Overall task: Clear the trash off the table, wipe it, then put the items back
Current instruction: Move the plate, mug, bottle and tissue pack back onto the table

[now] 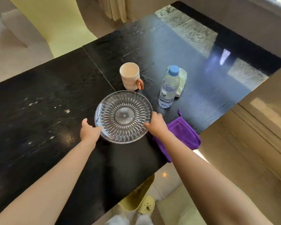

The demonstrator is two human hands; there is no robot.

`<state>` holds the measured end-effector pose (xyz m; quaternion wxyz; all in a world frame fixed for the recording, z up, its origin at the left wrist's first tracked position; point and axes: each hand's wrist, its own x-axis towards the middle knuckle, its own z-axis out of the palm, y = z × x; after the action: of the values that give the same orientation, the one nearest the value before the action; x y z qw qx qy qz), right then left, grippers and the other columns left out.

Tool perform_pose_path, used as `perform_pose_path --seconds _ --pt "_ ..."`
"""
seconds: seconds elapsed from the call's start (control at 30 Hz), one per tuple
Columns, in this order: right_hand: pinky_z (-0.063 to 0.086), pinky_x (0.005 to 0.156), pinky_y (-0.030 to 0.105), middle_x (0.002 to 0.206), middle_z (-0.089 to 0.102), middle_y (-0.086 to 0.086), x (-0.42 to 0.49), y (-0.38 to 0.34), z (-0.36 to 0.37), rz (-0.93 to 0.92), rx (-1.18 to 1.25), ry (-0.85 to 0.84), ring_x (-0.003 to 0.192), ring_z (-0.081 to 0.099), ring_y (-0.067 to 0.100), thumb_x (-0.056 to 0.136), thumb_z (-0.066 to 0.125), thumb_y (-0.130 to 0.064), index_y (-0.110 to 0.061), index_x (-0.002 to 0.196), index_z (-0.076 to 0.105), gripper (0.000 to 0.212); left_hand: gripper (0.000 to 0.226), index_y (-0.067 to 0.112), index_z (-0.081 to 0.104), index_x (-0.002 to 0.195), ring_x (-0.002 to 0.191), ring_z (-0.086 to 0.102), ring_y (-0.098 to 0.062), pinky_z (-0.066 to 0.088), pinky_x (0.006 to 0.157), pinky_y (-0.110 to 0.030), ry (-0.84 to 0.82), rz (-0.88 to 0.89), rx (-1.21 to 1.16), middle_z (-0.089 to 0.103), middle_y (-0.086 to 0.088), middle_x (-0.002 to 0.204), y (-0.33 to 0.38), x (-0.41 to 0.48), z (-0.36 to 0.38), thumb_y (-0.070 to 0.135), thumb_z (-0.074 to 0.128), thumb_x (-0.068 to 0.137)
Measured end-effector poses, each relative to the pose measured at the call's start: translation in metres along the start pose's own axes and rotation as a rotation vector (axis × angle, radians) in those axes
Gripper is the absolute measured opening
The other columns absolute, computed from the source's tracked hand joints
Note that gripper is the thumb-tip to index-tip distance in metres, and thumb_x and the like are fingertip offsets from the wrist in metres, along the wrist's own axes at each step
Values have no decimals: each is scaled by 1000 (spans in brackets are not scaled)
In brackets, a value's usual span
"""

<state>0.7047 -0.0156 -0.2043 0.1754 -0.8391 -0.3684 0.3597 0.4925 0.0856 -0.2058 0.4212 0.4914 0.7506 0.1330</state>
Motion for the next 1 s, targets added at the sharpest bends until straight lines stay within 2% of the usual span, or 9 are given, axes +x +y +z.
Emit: perform_pose_path --seconds 0.07,0.17,0.23,0.3,0.47,0.67,0.8,0.9,1.0 --pt "41 96 39 131 42 22 8 -5 7 110 87 34 115 51 39 89 54 -22 2 125 40 46 60 10 38 139 100 61 -28 55 74 -37 -65 -52 -101 54 -18 130 -3 7 2 11 64 84" --pt "42 92 38 130 48 23 15 -7 14 173 98 77 115 52 39 92 48 -24 4 121 43 41 37 2 59 118 71 61 -20 50 55 -29 -59 -28 -130 67 -15 102 -6 16 -1 16 63 84" --pt "44 86 37 123 57 22 18 -9 14 163 36 43 112 55 36 92 47 -31 4 117 50 42 29 5 61 113 62 59 -16 48 47 -26 -71 -50 -168 67 -13 92 -8 22 -7 15 60 86" --pt "44 80 35 118 61 20 24 -16 10 140 -80 18 108 59 36 92 46 -37 2 112 55 44 18 11 58 106 64 61 -17 50 41 -25 -94 -83 -243 63 -11 88 -9 28 -13 11 54 88" --pt "41 92 42 131 49 26 53 -53 -7 4 -51 197 120 49 41 93 51 -31 2 129 40 50 12 21 57 87 76 69 -24 55 48 -29 -171 -107 -408 68 -13 97 -18 30 -33 11 52 92" --pt "39 80 32 125 55 16 96 -80 -15 -3 210 286 112 56 33 91 52 -31 -6 127 47 44 11 15 56 102 75 70 -24 59 52 -31 -158 -132 -588 67 -11 92 -47 29 -70 10 48 96" --pt "42 77 32 114 63 18 109 -84 -11 44 234 332 103 60 33 92 51 -35 -6 106 56 33 11 20 55 94 77 69 -24 59 52 -30 -118 -155 -635 67 -10 91 -54 30 -87 11 48 96" --pt "52 85 43 105 66 20 107 -90 -6 -24 210 267 95 64 35 94 46 -32 -13 88 51 20 10 17 56 102 78 70 -25 57 47 -28 -84 -159 -640 68 -10 91 -61 28 -96 13 49 96" --pt "52 86 51 98 63 20 98 -93 -1 -65 259 276 96 63 37 96 41 -26 -12 83 49 20 15 15 55 109 79 70 -25 56 47 -27 -82 -155 -659 68 -11 93 -67 22 -102 13 49 96"
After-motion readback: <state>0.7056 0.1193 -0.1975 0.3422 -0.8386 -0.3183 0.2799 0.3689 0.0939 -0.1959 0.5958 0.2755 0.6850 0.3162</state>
